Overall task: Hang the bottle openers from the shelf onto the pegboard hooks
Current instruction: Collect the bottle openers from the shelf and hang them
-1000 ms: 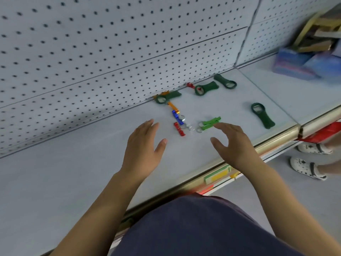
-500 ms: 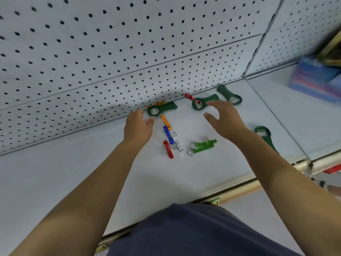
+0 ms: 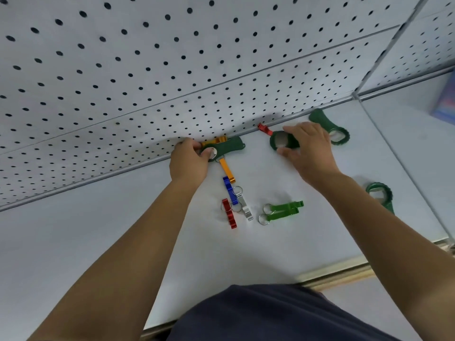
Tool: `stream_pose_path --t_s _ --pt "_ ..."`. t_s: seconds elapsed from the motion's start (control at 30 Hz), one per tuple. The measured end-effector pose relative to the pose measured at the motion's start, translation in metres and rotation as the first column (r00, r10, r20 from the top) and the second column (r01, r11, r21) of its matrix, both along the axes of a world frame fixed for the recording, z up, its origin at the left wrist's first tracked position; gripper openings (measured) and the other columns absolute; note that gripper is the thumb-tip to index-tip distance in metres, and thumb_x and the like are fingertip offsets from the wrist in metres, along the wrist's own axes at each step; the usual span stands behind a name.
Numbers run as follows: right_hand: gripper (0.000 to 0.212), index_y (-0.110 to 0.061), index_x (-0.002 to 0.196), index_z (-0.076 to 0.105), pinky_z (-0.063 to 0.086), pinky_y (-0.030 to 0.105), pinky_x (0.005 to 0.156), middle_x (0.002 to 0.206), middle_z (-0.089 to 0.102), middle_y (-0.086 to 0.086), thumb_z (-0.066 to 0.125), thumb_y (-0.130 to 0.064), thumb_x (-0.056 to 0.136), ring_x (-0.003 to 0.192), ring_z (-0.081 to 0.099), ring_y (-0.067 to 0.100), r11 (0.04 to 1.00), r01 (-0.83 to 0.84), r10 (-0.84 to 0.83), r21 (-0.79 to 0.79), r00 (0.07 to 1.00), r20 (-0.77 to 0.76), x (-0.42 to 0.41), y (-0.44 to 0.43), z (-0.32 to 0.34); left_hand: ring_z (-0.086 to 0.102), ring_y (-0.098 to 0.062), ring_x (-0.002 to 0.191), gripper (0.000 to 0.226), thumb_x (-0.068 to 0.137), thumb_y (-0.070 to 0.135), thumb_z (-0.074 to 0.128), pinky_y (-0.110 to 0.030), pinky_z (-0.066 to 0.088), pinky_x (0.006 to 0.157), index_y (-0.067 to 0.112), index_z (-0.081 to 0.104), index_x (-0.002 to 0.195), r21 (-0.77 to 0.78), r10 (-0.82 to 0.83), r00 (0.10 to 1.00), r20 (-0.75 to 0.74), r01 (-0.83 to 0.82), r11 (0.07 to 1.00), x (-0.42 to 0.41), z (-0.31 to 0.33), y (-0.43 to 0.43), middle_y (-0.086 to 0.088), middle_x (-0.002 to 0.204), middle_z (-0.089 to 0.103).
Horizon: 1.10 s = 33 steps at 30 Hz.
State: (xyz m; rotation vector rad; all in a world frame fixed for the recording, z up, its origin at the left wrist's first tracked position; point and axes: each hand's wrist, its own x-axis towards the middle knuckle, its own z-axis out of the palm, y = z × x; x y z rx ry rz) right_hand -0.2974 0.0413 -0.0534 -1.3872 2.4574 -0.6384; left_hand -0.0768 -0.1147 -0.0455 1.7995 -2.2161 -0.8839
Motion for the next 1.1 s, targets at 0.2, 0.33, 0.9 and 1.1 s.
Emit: stream_pose_path --t_s 0.2,0.33,0.9,1.1 --pt "0.043 -0.014 0.120 0.065 0.030 0.041 0.102 0.113 0.064 0.006 0.079 -0.029 0.082 0.113 0.052 0.028 0.994 0.057 -0.049 -0.098 0.995 0.087 0.003 0.001 -0.005 0.059 -0.016 0.092 0.018 0.096 0.028 0.065 -0.027 0.045 0.078 0.014 0.065 0.109 -0.054 0.058 0.995 -0.082 -0.062 0.997 0.003 -0.003 0.007 -0.003 0.108 0.066" --pt "0.026 -0.009 0.111 0.068 0.050 0.043 0.089 0.099 0.063 0.003 0.075 -0.017 0.087 0.092 0.054 0.019 0.984 0.040 -0.017 -0.172 0.991 0.132 0.009 0.009 0.001 0.058 -0.015 0.092 0.015 0.099 0.026 0.062 -0.026 0.045 0.080 0.014 0.064 0.108 -0.021 0.103 0.987 -0.126 -0.107 0.994 0.003 0.000 0.011 0.001 0.104 0.064" --pt "0.024 -0.026 0.118 0.068 0.060 0.025 0.081 0.100 0.076 -0.009 0.068 -0.019 0.094 0.092 0.072 0.010 0.977 0.048 0.107 -0.209 0.734 0.671 0.149 0.056 0.113 0.070 -0.013 0.090 0.009 0.096 0.025 0.067 -0.027 0.057 0.082 0.020 0.068 0.103 0.151 0.344 0.765 -0.545 -0.314 0.937 0.088 0.090 0.098 0.005 0.095 0.075" --pt "0.027 -0.027 0.113 0.068 0.052 0.014 0.065 0.097 0.077 -0.006 0.063 -0.007 0.096 0.080 0.072 0.007 0.968 0.050 0.174 -0.245 0.572 0.801 0.203 0.067 0.142 0.073 -0.011 0.084 0.006 0.097 0.021 0.065 -0.023 0.058 0.074 0.019 0.071 0.099 0.226 0.336 0.661 -0.671 -0.249 0.942 0.142 0.125 0.130 0.003 0.087 0.078"
